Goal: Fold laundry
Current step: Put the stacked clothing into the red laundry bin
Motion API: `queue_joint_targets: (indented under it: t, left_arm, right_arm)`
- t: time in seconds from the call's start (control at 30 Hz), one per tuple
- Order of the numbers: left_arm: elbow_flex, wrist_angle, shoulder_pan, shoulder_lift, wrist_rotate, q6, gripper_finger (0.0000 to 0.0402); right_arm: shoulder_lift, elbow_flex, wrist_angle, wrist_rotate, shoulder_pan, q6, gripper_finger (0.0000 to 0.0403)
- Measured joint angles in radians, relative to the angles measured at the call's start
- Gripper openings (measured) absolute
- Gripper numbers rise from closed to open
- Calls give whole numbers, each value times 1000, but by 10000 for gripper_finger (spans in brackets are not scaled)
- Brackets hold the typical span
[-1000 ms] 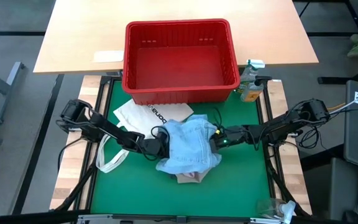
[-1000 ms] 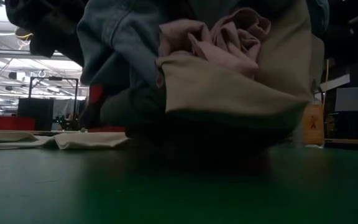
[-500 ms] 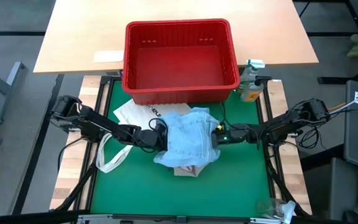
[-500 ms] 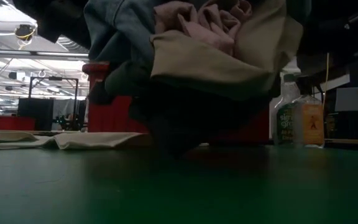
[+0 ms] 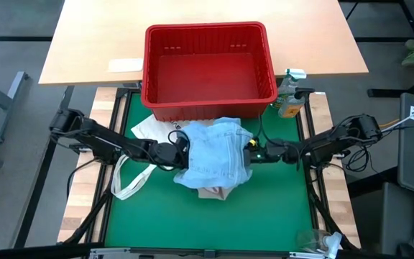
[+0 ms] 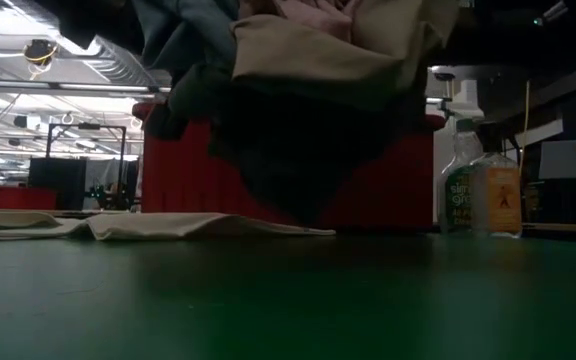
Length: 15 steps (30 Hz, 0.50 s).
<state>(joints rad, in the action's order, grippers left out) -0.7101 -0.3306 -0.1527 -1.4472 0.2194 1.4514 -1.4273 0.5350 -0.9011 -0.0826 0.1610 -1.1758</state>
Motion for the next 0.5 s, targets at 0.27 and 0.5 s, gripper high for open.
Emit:
queue_joint_targets:
  t: [0.27,0.5]
  left_arm:
    - [0,49,26,77,7,-30,14]
    - [0,49,65,140,2,-48,14]
  right_arm:
    - [1,52,7,-2,-22,6,17]
    - [2,103,4,-4,-57,18,17]
